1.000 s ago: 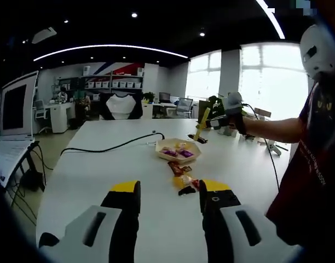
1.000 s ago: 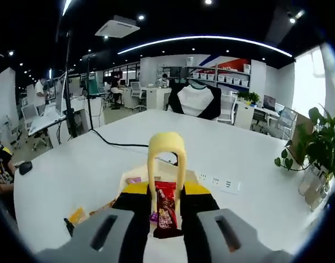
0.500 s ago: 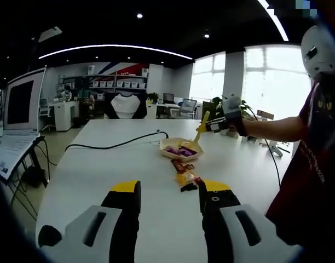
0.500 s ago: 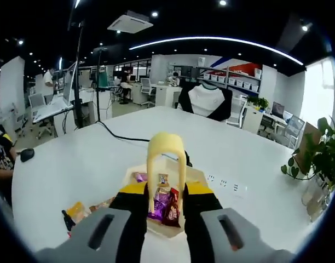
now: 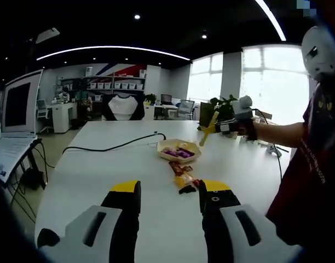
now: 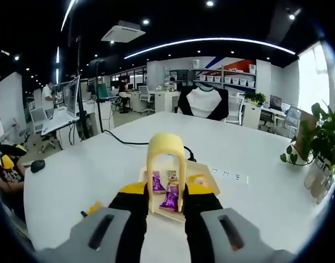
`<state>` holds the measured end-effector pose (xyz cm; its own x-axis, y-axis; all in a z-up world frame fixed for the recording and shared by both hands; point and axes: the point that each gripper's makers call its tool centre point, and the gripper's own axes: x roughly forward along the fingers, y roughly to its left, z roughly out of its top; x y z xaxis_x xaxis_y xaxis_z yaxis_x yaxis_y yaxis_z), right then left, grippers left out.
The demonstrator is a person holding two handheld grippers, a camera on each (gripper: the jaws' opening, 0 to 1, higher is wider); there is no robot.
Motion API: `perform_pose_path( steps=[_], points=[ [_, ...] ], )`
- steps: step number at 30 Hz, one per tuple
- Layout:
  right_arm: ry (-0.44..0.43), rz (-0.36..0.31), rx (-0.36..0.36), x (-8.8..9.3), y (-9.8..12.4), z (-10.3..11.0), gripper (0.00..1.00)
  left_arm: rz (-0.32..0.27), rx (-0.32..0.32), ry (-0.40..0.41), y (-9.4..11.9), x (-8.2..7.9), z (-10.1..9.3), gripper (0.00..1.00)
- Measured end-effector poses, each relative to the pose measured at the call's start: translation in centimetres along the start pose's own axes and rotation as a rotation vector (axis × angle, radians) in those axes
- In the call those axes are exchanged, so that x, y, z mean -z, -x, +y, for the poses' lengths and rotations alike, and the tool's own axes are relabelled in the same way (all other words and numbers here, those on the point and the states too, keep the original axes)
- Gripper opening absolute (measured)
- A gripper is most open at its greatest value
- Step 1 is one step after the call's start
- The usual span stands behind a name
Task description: Place the target food into the container with the food tongs after gripping and lifting it, then release it inside without dropping or visibly crushing the food.
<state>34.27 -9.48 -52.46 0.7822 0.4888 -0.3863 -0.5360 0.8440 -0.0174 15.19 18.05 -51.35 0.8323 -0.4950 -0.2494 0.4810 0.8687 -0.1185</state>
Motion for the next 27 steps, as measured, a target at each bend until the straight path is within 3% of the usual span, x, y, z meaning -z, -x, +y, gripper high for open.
perform_pose_path(
  steps=[12,18,21,27],
  points=[
    [-0.01,-0.02,0.004,2.0,5.9,-1.2,0.22,0.0,0.028,-0.025,-1.4,-1.0,-0.5,0.45],
    [0.083,0.003,0.043,3.7,8.0,-1.5,0.22,0.009,0.05,-0.039,-2.4,-1.1,-1.1,0.45],
    [0.163,0.052,0.078,5.3,8.8,-2.1,0.22,0.0,0.057,-0.039,-2.6,-1.4,-1.1,0.45],
    [0.074,0.066,0.105,7.5,10.1,-2.7,0.22,0.006,0.057,-0.046,-2.8,-1.5,-1.1,0.45]
  ],
)
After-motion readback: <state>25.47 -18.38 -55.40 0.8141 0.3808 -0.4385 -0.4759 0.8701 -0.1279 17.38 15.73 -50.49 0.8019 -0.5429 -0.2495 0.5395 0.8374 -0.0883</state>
